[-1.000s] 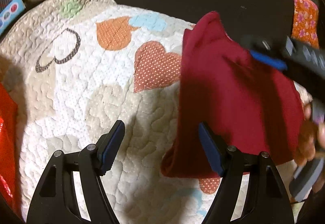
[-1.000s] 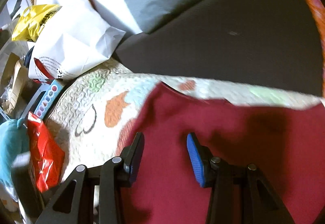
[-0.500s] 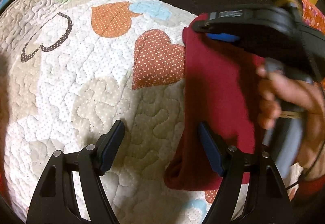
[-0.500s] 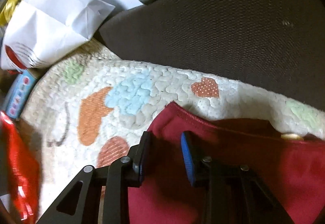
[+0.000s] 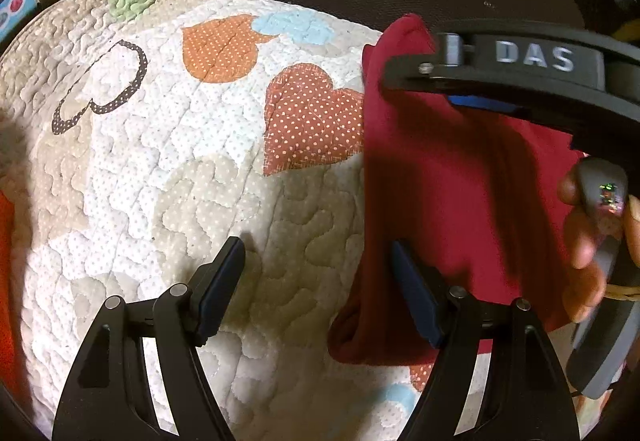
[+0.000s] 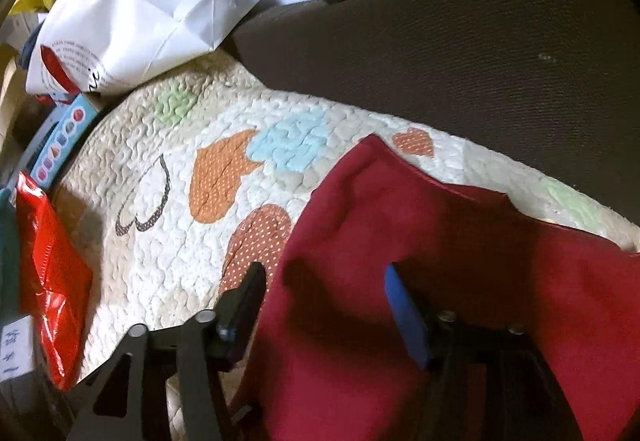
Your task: Fold small clothes
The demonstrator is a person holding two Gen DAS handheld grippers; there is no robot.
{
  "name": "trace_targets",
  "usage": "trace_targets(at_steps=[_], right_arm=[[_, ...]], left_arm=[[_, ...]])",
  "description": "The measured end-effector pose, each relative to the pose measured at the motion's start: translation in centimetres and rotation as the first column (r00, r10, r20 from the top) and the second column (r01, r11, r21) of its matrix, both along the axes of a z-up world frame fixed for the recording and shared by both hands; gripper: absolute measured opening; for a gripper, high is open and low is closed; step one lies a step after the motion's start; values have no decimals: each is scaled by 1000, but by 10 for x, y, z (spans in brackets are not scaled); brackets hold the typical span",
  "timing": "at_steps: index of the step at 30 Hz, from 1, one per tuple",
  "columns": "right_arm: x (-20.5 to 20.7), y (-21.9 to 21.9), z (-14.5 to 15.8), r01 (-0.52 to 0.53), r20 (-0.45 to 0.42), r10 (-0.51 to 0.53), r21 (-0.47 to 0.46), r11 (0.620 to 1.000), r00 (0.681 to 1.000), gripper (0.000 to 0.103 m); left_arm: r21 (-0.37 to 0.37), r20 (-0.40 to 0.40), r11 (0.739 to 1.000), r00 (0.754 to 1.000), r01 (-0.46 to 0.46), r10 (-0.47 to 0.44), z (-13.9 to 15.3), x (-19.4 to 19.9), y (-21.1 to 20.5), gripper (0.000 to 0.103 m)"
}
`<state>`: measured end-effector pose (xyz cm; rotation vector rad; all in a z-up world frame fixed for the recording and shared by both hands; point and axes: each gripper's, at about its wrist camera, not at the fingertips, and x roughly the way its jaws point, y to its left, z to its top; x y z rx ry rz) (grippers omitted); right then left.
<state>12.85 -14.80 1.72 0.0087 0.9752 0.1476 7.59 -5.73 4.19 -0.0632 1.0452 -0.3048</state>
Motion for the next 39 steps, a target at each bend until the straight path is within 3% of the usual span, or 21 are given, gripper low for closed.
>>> trace_targets(at_steps=[8, 12, 14, 15, 17, 19, 23, 28, 30, 32, 35, 39], right_arm=[[23, 11, -25, 26, -58, -34, -136, 990, 998, 69], [26, 21, -34, 3, -37, -12, -228, 974, 999, 70], [23, 22, -36, -2, -16, -3, -258, 966, 1000, 62], [19, 19, -35, -11, -3, 10, -267, 964, 1000, 53], [14, 10, -30, -23, 9, 26, -227, 974, 1000, 40], [9, -6, -21, -20, 19, 22, -126, 992, 1000, 28], [-1, -32, -11, -3, 44, 0, 55, 998, 999, 23], [-18, -54, 0, 10, 81, -25, 181, 983, 996, 21], [-27, -62, 10, 10, 104, -35, 232, 973, 994, 20], [-37, -73, 21, 3, 133, -39, 260, 966, 990, 19], [-57, -90, 40, -14, 181, -41, 291, 957, 983, 19], [-89, -125, 71, -19, 249, -61, 309, 951, 966, 18]], left_arm=[[-16, -11, 1000, 1000, 3, -3, 0, -6, 8, 79], [-11, -8, 1000, 1000, 2, -2, 0, -6, 7, 79], [-7, -6, 1000, 1000, 1, -1, -1, -7, 5, 79], [-7, -5, 1000, 1000, 0, 0, -1, -7, 5, 79], [-11, -4, 1000, 1000, 1, -1, -1, -4, 4, 79], [-28, -3, 1000, 1000, 4, -4, 0, 0, 3, 79], [-51, 17, 999, 1000, 8, -7, 0, 2, -5, 79], [-91, 51, 995, 998, 44, -39, 7, 1, -15, 75], [-165, 36, 983, 997, 78, -73, 15, 2, -17, 56], [-215, 33, 970, 993, 116, -111, 26, 0, -23, 46], [-296, 62, 935, 981, 196, -186, 51, -11, -37, 45], [-341, 121, 890, 953, 304, -279, 82, -37, -68, 45]])
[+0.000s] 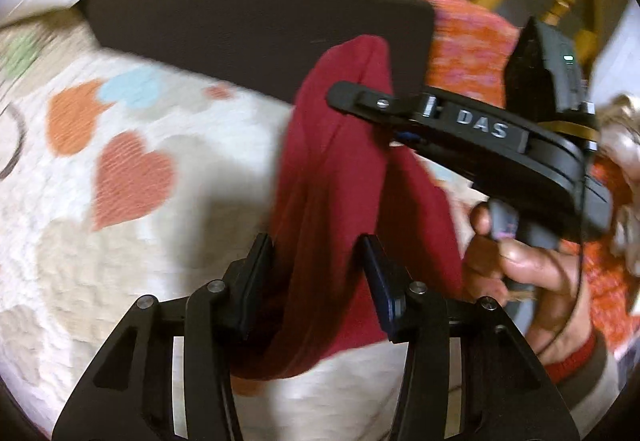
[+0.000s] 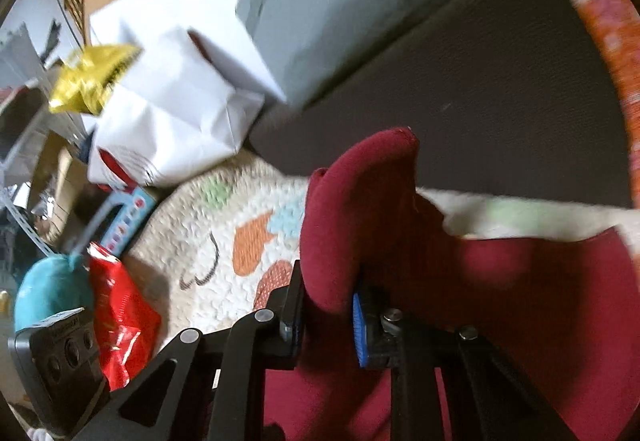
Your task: Fold small clothes
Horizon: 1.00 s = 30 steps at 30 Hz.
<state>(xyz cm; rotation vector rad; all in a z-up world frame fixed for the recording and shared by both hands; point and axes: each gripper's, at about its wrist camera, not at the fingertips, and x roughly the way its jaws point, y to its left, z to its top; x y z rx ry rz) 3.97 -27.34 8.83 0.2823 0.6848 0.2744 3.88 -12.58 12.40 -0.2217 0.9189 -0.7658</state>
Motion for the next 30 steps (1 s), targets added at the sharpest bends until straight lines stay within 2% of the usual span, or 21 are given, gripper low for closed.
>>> trace_targets(at_steps=[4, 5, 6, 9, 11, 12, 14, 18, 19, 24, 30], right_arm=[[-35, -55, 19, 57, 32, -57, -7, 998, 998, 18], [-35, -55, 19, 57, 32, -57, -7, 998, 998, 18], [-49, -87, 19, 121, 16, -121, 5, 993, 993, 18], [-53, -132, -9, 236, -75, -235, 0, 972, 969, 18], [-52, -153, -29, 289, -146, -278, 65, 955, 949, 18], [-55, -167, -40, 322, -182, -296, 135, 937, 938, 21], [-64, -178, -45, 353, -182, -318, 208, 912, 930, 25], [-78, -175, -30, 328, -123, -307, 228, 917, 944, 47], [-80, -174, -26, 311, -115, -292, 236, 921, 950, 49], [-81, -162, -21, 287, -123, -268, 178, 941, 955, 53], [-71, -153, -34, 312, -174, -291, 109, 944, 941, 56]], left_arm=[[-43, 35, 989, 989, 142, -141, 19, -36, -46, 45], [-40, 49, 984, 984, 174, -172, 21, -44, -55, 46], [-29, 62, 976, 975, 217, -214, 24, -55, -66, 49], [24, 81, 948, 945, 317, -318, 20, -72, -90, 52], [74, 96, 935, 931, 347, -353, 14, -79, -96, 52], [106, 112, 934, 929, 342, -353, 11, -80, -97, 52], [151, 121, 938, 936, 313, -332, 3, -73, -96, 52], [172, 97, 958, 964, 228, -247, -11, -49, -86, 52], [172, 87, 960, 968, 220, -237, -16, -45, -83, 52], [196, 88, 960, 972, 198, -218, -25, -42, -83, 52], [237, 106, 950, 966, 204, -234, -30, -49, -87, 52]])
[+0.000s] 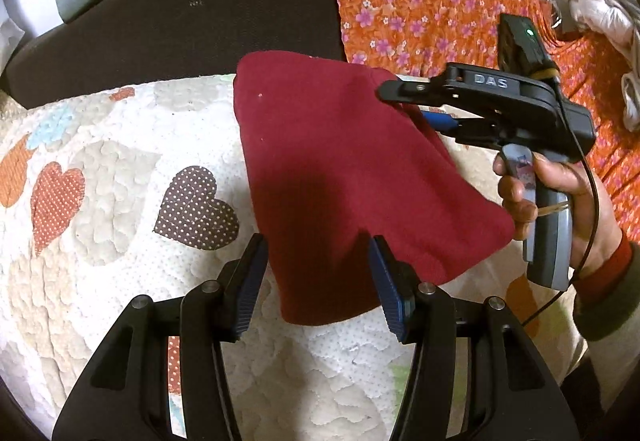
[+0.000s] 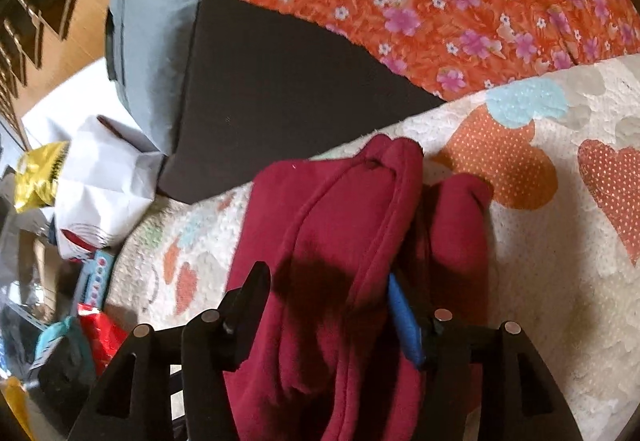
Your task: Fold small clothes
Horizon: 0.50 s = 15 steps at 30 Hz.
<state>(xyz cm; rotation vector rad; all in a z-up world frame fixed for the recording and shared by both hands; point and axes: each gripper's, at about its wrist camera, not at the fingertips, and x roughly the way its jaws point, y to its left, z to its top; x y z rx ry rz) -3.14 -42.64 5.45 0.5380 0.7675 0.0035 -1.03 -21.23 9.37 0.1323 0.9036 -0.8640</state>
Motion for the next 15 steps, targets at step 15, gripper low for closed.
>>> trace_targets(at_steps=[15], right_arm=[[22, 31, 7, -45, -31, 38, -285, 957, 999, 24]], left_arm=[[40, 12, 999, 1000, -3, 2, -15, -4, -4, 52]])
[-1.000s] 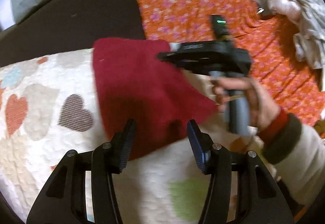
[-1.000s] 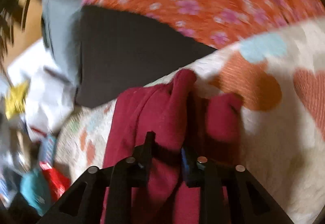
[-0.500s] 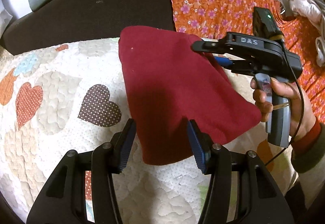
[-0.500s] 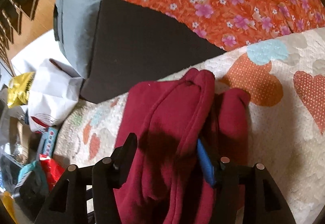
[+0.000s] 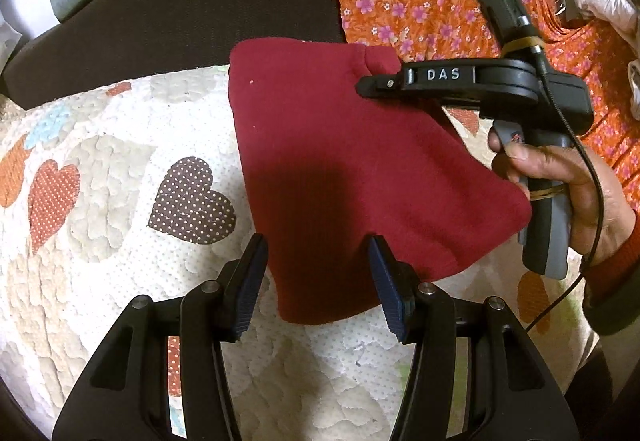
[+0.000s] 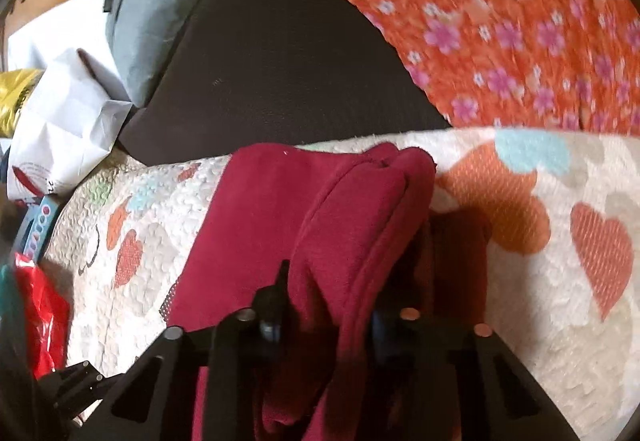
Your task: Fold small clothes
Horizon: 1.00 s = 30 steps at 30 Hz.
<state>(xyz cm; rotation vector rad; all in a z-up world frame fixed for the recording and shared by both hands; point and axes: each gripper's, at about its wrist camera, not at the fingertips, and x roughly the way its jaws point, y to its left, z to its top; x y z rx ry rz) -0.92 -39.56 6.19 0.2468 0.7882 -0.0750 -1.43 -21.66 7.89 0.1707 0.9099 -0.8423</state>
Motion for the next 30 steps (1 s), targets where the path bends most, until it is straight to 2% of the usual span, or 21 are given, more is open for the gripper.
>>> trace_targets(at_steps=[7, 9, 11, 13, 14, 16, 19, 22, 25, 30], right_arm=[[-1, 12, 24, -50, 84, 55, -59, 997, 995, 20], [0, 7, 18, -27, 68, 32, -70, 997, 997, 20], [5, -3, 2, 6, 8, -5, -90, 996, 1000, 20], [4, -18, -17, 43, -38, -45, -47, 998, 998, 21], [-1, -26, -18, 57, -18, -57, 2, 998, 998, 23], [-11, -32, -12, 72, 9, -72, 35, 997, 997, 27], [-30, -27, 8, 79, 28, -79, 1, 997, 996, 28], [-53, -12, 27, 9, 80, -9, 9, 1000, 997, 28], [-69, 8, 35, -67, 92, 69, -17, 998, 993, 28], [-67, 27, 21, -124, 41, 126, -41, 991, 991, 28]], left_arm=[[9, 7, 1000, 1000, -10, 10, -2, 0, -1, 52], [11, 7, 1000, 1000, -12, 12, -2, 1, 0, 52], [12, 7, 1000, 1000, -14, 14, -3, 2, 1, 52], [16, 6, 1000, 1000, -18, 18, -4, 4, 2, 52], [19, 5, 1000, 1000, -22, 22, -4, 4, 2, 52], [17, 1, 999, 999, -32, 32, -5, 6, 4, 52], [16, 1, 999, 999, -49, 49, -5, 8, 6, 52], [12, -6, 998, 998, -63, 63, -6, 11, 7, 52], [14, -17, 998, 997, -69, 69, -9, 12, 5, 52], [15, -17, 997, 997, -74, 74, -10, 12, 4, 52]])
